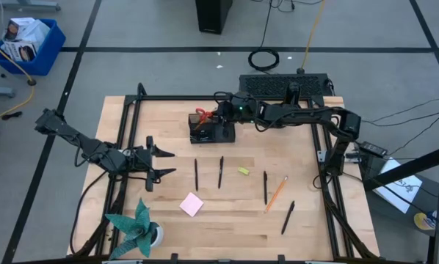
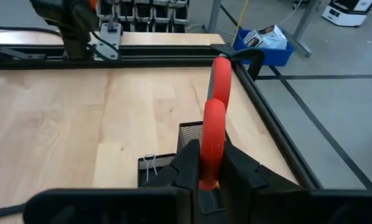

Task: Pick and place office supplies into organizer
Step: Put the red scissors into the black desk organizer

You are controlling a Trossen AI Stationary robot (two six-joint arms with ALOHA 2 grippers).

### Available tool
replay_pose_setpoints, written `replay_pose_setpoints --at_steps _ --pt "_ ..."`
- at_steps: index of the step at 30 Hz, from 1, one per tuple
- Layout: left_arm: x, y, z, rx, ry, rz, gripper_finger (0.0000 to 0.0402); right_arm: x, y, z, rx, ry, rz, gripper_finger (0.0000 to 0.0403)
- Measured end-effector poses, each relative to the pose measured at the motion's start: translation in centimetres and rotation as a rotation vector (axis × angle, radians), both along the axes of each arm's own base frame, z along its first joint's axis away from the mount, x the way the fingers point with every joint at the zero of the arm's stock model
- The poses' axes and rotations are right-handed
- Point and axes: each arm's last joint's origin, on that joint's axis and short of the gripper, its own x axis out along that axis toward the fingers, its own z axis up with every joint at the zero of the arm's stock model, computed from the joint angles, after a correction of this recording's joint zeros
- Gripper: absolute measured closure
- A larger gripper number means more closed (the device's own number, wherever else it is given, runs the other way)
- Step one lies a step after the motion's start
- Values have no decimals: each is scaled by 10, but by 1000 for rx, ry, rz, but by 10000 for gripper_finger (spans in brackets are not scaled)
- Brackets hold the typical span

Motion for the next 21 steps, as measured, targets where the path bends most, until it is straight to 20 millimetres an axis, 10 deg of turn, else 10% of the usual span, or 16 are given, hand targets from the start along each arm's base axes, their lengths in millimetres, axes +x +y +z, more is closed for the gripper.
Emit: replay_pose_setpoints --at_steps 21 --pt "0 2 -1 3 14 13 163 1 -3 5 -4 -57 40 315"
